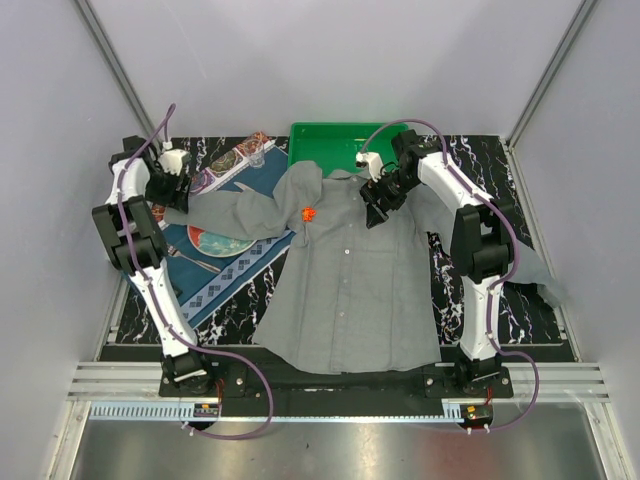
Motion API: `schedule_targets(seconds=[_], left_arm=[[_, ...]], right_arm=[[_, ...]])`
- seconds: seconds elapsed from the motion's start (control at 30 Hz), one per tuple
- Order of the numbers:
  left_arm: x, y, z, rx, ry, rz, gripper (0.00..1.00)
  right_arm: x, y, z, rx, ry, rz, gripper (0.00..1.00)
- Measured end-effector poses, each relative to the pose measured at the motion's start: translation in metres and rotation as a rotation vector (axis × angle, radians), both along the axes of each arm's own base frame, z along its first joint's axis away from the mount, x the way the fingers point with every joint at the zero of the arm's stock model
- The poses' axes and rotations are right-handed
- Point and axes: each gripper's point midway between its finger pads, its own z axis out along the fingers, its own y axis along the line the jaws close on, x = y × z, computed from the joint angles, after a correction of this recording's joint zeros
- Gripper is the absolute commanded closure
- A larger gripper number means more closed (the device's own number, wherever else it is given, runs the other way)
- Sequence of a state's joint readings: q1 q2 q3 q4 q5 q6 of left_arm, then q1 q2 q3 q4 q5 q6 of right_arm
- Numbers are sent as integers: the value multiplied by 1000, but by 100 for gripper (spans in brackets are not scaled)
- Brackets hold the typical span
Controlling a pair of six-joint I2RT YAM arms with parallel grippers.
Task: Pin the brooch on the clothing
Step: Smooth out the clothing with brooches at the center of the board.
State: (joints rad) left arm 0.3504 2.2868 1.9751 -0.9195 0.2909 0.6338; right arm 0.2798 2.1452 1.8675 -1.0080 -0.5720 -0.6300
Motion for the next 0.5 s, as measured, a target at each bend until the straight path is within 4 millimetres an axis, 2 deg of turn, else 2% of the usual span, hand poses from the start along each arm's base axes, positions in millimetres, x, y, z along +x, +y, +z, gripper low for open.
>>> schedule_targets(seconds=[0.1,0.23,0.33,0.37,0.43,0.47,0.5], left_arm=[[7,5,-3,-16,-11,26,25],[4,8,-5,-40,-5,55,25],[3,9,-6,-65,-2,84,37],[2,9,-7,-73,-1,95,46],[3,10,-7,-82,-3,110,58],[3,10,-7,-87,-4,113,72],[4,10,-7,-90,-5,119,78]], right_arm=[[0,1,0,6,1,2,16],[-1,2,1,11,3,3,16],[-1,2,1,14,3,5,17],[-1,2,1,14,4,5,17],[-1,2,1,14,4,5,17],[-1,2,1,13,5,5,17],[-2,2,1,13,7,5,17]])
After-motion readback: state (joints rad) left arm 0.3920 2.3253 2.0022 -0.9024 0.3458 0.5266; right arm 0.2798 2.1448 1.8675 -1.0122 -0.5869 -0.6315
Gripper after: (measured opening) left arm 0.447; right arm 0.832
